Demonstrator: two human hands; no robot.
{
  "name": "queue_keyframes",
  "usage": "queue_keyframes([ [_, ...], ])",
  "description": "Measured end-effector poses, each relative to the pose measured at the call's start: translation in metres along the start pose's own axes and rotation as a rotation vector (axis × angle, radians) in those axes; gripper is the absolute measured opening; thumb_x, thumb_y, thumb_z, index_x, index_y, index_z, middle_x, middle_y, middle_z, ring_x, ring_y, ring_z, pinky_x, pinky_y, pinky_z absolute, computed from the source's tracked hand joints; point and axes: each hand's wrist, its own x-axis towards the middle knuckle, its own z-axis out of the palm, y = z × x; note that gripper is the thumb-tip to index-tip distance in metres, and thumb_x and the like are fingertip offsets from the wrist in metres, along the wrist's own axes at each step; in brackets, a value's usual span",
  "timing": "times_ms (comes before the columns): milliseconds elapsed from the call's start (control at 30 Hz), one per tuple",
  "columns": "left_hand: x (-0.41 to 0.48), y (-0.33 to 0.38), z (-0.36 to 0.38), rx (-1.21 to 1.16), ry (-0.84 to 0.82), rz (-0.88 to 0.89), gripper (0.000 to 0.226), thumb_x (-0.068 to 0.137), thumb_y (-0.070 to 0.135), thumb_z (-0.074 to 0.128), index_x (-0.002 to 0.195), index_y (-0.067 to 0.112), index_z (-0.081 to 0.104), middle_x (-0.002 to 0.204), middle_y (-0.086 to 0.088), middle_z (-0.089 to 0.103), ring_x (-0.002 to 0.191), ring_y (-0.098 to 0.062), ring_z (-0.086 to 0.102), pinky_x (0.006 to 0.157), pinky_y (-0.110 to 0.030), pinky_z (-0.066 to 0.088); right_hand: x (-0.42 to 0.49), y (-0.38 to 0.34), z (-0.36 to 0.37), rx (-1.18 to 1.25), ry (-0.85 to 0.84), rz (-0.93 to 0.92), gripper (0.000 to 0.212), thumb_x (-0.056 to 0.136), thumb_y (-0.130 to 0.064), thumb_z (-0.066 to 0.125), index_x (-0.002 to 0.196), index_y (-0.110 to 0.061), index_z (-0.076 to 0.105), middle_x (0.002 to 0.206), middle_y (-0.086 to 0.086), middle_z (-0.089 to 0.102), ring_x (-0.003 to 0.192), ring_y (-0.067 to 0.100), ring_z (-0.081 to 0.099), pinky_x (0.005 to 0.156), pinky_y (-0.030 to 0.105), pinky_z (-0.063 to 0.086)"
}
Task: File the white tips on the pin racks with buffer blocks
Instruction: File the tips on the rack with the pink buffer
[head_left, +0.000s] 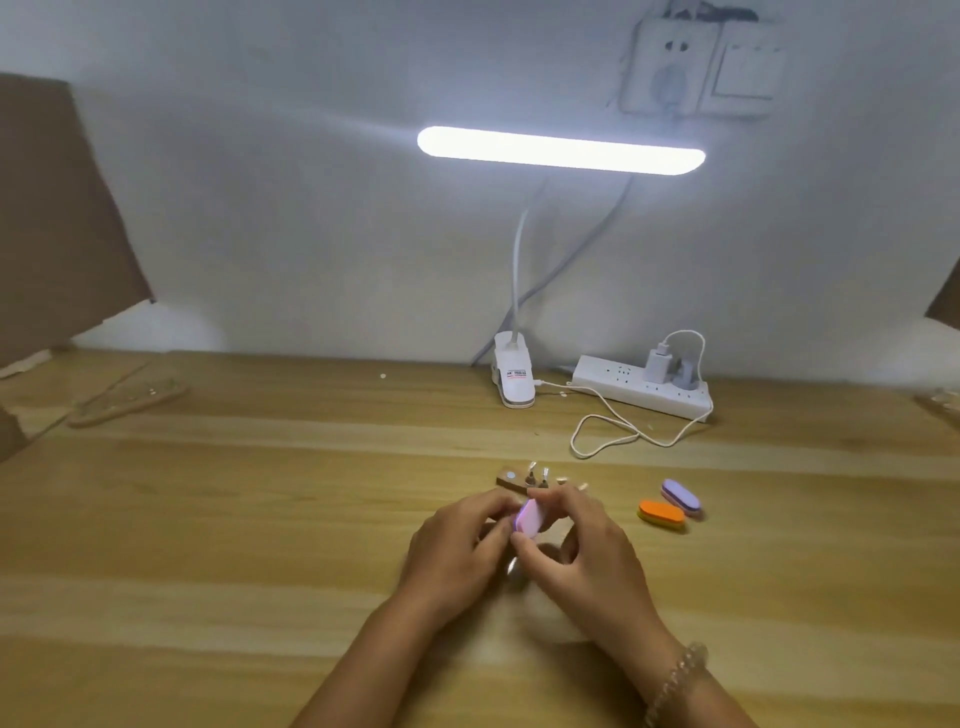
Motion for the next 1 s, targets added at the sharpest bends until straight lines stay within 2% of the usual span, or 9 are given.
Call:
queue_keyframes([
  [167, 0.0, 0.0, -0.001, 0.028, 0.005, 0.025, 0.014, 0.095, 0.029, 0.055, 0.102, 0.037, 0.065, 0.099, 0.023, 0.067, 0.09, 0.001, 0.062, 0.079, -0.031, 0.051, 0.003, 0.0, 0.0, 0.048, 0.018, 0.046, 0.025, 0.075, -0.04, 0.075, 0.094, -0.037, 0.059, 0.089, -0.019, 0.065, 0.064, 0.0, 0.051, 0.062, 0.022, 0.04],
  [300, 0.001, -0.003, -0.002, -0.022, -0.013, 0.045, 0.015, 0.094, 0.024, 0.056, 0.101, 0.031, 0.066, 0.099, 0.018, 0.068, 0.094, -0.004, 0.062, 0.081, -0.036, 0.051, 0.001, -0.002, 0.0, 0.011, -0.021, 0.023, 0.027, 0.074, -0.041, 0.074, 0.096, -0.039, 0.059, 0.098, -0.026, 0.061, 0.064, 0.001, 0.054, 0.06, 0.019, 0.043],
  [400, 0.001, -0.002, -0.004, -0.032, -0.023, 0.052, 0.012, 0.092, 0.032, 0.055, 0.1, 0.033, 0.063, 0.098, 0.018, 0.068, 0.092, -0.004, 0.062, 0.082, -0.035, 0.051, 0.004, -0.002, -0.003, 0.075, 0.008, 0.071, 0.025, 0.074, -0.03, 0.08, 0.089, -0.033, 0.06, 0.086, -0.015, 0.066, 0.061, 0.001, 0.054, 0.059, 0.015, 0.039],
  [500, 0.001, -0.003, -0.006, -0.023, -0.032, 0.059, 0.022, 0.086, 0.034, 0.05, 0.1, 0.028, 0.067, 0.1, 0.015, 0.069, 0.094, -0.006, 0.062, 0.085, -0.036, 0.049, -0.001, -0.005, -0.002, 0.013, -0.051, 0.08, 0.027, 0.068, -0.045, 0.073, 0.088, -0.036, 0.057, 0.092, -0.021, 0.062, 0.069, 0.001, 0.056, 0.06, 0.017, 0.039],
  [567, 0.001, -0.003, -0.006, -0.007, -0.037, 0.067, 0.023, 0.087, 0.034, 0.051, 0.101, 0.028, 0.068, 0.103, 0.015, 0.069, 0.096, -0.006, 0.062, 0.086, -0.036, 0.049, -0.003, -0.006, -0.002, 0.012, -0.066, 0.082, 0.028, 0.066, -0.046, 0.071, 0.087, -0.035, 0.057, 0.093, -0.022, 0.063, 0.068, 0.003, 0.057, 0.06, 0.02, 0.04],
  [667, 0.001, -0.003, -0.004, 0.031, -0.042, 0.076, 0.014, 0.093, 0.032, 0.055, 0.101, 0.03, 0.066, 0.102, 0.016, 0.068, 0.095, -0.005, 0.061, 0.084, -0.036, 0.049, -0.003, -0.008, -0.004, 0.03, 0.007, 0.087, 0.024, 0.071, -0.028, 0.077, 0.084, -0.032, 0.057, 0.089, -0.015, 0.063, 0.062, 0.003, 0.054, 0.06, 0.023, 0.038],
  [800, 0.004, -0.003, -0.005, 0.029, -0.058, 0.063, 0.019, 0.09, 0.035, 0.052, 0.104, 0.032, 0.065, 0.104, 0.017, 0.068, 0.095, -0.004, 0.061, 0.083, -0.034, 0.05, -0.007, -0.011, -0.004, -0.055, -0.062, 0.017, 0.025, 0.072, -0.032, 0.075, 0.087, -0.036, 0.056, 0.095, -0.021, 0.061, 0.067, -0.001, 0.058, 0.058, 0.02, 0.037],
  [900, 0.007, -0.002, -0.008, 0.094, -0.072, 0.077, 0.02, 0.089, 0.044, 0.05, 0.108, 0.04, 0.057, 0.106, 0.023, 0.065, 0.092, 0.001, 0.058, 0.077, -0.027, 0.048, -0.005, -0.009, -0.006, 0.0, 0.008, 0.058, 0.027, 0.076, -0.024, 0.078, 0.092, -0.034, 0.059, 0.091, -0.017, 0.063, 0.066, 0.0, 0.055, 0.061, 0.02, 0.038],
  [1000, 0.011, -0.008, -0.007, 0.113, -0.065, 0.091, 0.018, 0.091, 0.039, 0.052, 0.108, 0.038, 0.059, 0.106, 0.021, 0.065, 0.093, 0.0, 0.056, 0.075, -0.026, 0.045, -0.006, -0.01, -0.003, -0.084, -0.046, 0.001, 0.025, 0.075, -0.035, 0.074, 0.092, -0.036, 0.056, 0.094, -0.019, 0.061, 0.069, -0.004, 0.056, 0.058, 0.02, 0.039],
])
